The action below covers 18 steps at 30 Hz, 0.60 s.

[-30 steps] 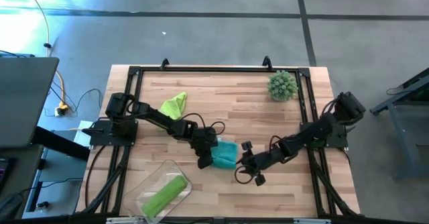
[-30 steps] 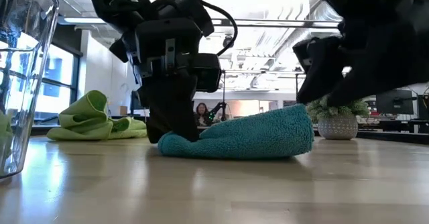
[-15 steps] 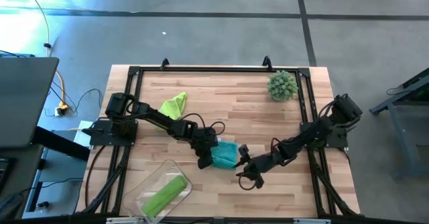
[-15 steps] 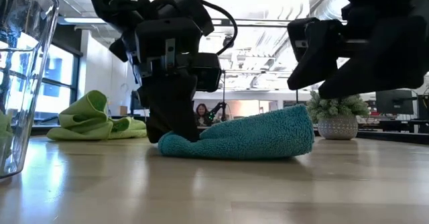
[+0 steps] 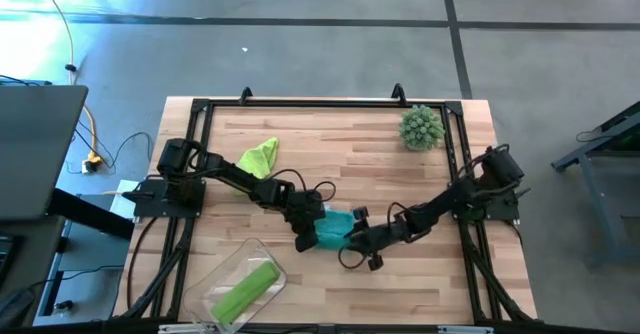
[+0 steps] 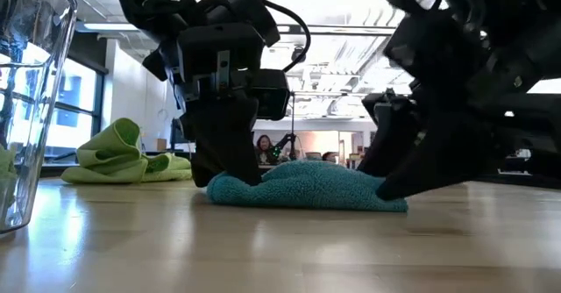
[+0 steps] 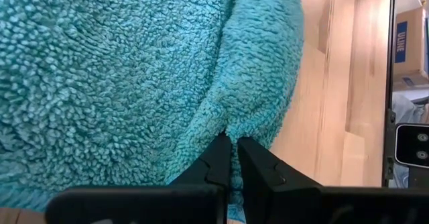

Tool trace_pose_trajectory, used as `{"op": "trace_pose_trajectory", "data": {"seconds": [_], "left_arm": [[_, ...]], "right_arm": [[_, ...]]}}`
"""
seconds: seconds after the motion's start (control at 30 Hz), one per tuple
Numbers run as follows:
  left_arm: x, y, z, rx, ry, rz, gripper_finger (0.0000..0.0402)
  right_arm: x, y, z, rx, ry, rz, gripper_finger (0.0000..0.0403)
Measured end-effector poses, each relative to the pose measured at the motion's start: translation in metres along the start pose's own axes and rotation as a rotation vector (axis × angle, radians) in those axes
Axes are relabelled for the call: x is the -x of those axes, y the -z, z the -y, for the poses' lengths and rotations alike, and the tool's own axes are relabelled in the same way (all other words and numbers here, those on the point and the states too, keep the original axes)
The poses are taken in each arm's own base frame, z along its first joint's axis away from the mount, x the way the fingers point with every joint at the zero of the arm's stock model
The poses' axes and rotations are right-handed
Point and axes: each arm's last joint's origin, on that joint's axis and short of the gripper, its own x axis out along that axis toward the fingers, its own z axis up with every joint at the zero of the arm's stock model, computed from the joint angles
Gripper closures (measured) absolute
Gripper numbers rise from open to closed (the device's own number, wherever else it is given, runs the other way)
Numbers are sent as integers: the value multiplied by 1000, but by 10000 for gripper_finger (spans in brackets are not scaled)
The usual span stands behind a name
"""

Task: Roll microfiber towels into tight, uniform cylinder then place into a basket
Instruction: Roll the blue microfiber cloth

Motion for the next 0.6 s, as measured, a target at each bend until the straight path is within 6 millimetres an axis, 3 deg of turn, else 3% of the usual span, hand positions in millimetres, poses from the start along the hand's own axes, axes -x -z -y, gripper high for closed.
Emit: {"op": "trace_pose_trajectory", "data": {"seconds": [0.13, 0.43, 0.6], "left_arm": [[0, 0, 0, 0, 1, 2, 386], [0, 0, 0, -33, 2, 3, 325], [0, -1, 0, -34, 3, 3, 310]], "right_arm": [[-4, 5, 0, -82, -17, -30, 238], [-7, 10, -3, -382, -65, -77, 237], [-7, 10, -4, -446, -85, -85, 236]]}}
